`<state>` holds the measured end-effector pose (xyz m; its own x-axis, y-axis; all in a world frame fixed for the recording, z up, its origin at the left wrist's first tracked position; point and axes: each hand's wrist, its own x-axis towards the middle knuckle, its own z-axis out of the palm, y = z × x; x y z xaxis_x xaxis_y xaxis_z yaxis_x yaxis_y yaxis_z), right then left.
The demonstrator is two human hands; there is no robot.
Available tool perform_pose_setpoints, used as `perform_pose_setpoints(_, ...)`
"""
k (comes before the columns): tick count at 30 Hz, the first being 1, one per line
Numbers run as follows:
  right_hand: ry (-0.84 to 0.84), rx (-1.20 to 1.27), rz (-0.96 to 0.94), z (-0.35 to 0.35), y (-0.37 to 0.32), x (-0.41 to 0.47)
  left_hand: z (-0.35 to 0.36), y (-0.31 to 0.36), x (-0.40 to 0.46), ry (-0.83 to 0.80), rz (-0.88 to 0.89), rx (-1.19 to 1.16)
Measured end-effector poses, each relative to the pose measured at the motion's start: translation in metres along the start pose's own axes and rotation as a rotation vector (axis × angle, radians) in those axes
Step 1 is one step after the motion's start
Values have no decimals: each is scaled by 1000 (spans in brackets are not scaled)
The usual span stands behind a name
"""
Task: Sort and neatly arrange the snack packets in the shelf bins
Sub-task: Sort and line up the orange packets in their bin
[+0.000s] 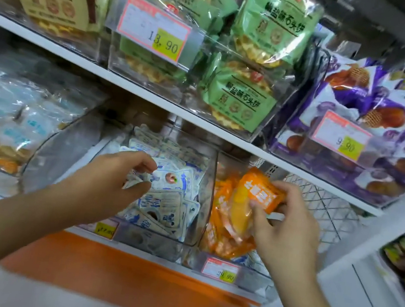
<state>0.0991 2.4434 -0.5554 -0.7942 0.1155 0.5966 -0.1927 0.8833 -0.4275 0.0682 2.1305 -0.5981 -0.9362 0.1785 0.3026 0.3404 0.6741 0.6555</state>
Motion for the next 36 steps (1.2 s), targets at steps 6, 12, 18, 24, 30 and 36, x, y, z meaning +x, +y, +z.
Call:
perform_pose_setpoints(6,3,-213,-65,12,-11,-6,-5,-10,-3,-23,-32,84)
perform_pose_setpoints(12,-60,-409,-204,35,-7,-11,-10,-33,-2,-17,-9,203)
perform_pose_setpoints(18,-217,-222,-107,46,7,-7,-26,-50,-3,-30,-89,213)
perform_pose_setpoints(24,-253,-264,-373,47,-45,2,-44,-75,-12,-330,-177,-15)
perform_pose_setpoints(30,-818,78,-298,129,-130,3,-49,-80,-9,-399,-126,-265)
perform_pose_setpoints(36,-1089,-65,-327,204,-151,13,-54,-82,-7,-374,-102,-270)
